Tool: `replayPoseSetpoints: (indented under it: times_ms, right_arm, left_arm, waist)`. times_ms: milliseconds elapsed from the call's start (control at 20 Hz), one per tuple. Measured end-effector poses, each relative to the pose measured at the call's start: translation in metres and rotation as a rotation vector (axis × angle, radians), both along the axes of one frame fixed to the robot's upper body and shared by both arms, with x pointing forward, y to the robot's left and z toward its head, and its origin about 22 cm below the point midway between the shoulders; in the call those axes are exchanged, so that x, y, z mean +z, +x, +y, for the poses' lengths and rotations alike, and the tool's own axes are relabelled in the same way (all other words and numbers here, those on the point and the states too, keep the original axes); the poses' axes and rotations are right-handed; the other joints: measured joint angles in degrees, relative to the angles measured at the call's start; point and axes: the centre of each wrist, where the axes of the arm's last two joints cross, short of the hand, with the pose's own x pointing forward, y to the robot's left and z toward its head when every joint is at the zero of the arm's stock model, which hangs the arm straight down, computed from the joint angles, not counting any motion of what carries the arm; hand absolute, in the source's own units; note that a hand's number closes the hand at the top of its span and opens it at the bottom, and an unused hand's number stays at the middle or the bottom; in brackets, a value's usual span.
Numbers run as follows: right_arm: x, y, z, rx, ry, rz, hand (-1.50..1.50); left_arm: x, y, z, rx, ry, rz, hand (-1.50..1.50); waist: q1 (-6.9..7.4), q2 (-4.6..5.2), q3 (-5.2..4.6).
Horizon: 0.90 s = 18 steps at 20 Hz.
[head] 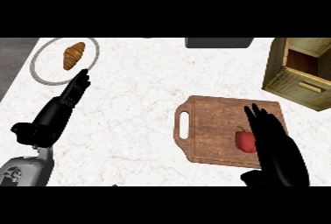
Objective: Pick the bell pepper from the cutting board and place it in the basket
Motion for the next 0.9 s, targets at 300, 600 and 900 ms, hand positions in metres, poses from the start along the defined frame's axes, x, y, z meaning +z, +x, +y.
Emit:
replayPoseSetpoints:
  times_ms: [300, 600, 900]
  right_arm:
    - [-0.012, 0.010, 0.006, -0.014, -0.047, 0.030, -1.50]
    - [-0.033, 0.018, 0.003, -0.025, -0.067, 0.047, -1.50]
    - [-0.048, 0.028, -0.010, -0.057, -0.084, 0.077, -1.50]
  left_arm:
    - [-0.001, 0.000, 0.000, -0.008, 0.009, -0.007, 0.00]
    - [0.006, -0.003, -0.002, -0.008, 0.015, -0.006, 0.00]
    - [0.004, -0.003, 0.000, -0.009, 0.019, -0.004, 0.00]
  waist:
    - [0.05, 0.00, 0.10]
    - [0.08, -0.02, 0.17]
    - [0.04, -0.01, 0.22]
